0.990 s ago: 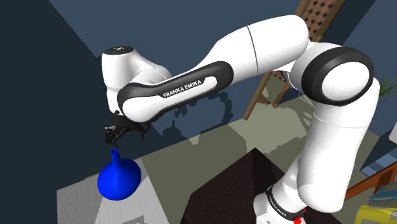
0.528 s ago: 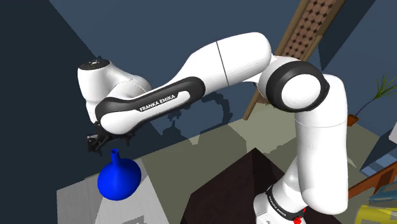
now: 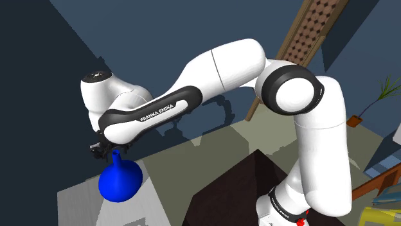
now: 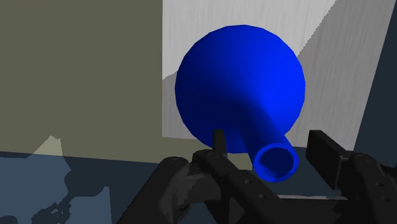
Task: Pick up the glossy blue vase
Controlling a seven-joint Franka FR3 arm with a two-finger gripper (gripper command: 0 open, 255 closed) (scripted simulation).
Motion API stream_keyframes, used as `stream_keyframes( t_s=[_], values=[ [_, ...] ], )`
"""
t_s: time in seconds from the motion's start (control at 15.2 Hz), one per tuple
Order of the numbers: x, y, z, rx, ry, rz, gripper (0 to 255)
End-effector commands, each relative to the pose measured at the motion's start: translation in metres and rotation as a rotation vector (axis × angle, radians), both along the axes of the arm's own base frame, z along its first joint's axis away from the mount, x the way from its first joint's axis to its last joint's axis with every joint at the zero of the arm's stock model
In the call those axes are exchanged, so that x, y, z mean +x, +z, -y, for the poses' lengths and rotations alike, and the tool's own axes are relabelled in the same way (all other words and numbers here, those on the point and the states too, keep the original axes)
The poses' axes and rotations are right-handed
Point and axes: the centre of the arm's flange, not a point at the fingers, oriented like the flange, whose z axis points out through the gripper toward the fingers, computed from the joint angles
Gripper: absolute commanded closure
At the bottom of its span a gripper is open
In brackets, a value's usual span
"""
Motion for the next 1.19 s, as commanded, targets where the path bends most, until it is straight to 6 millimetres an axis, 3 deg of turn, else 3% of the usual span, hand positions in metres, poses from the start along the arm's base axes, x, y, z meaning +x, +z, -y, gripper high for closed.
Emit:
stream_keyframes(
  t_s=[0.0, 0.53, 1.12],
  values=[
    [0.0, -0.001, 0.0, 0.0, 0.0, 0.0, 255],
    [0.0, 0.0, 0.0, 0.0, 0.0, 0.0, 255],
    [0.0, 0.047, 0.0, 0.0, 0.0, 0.0, 255]
  ],
)
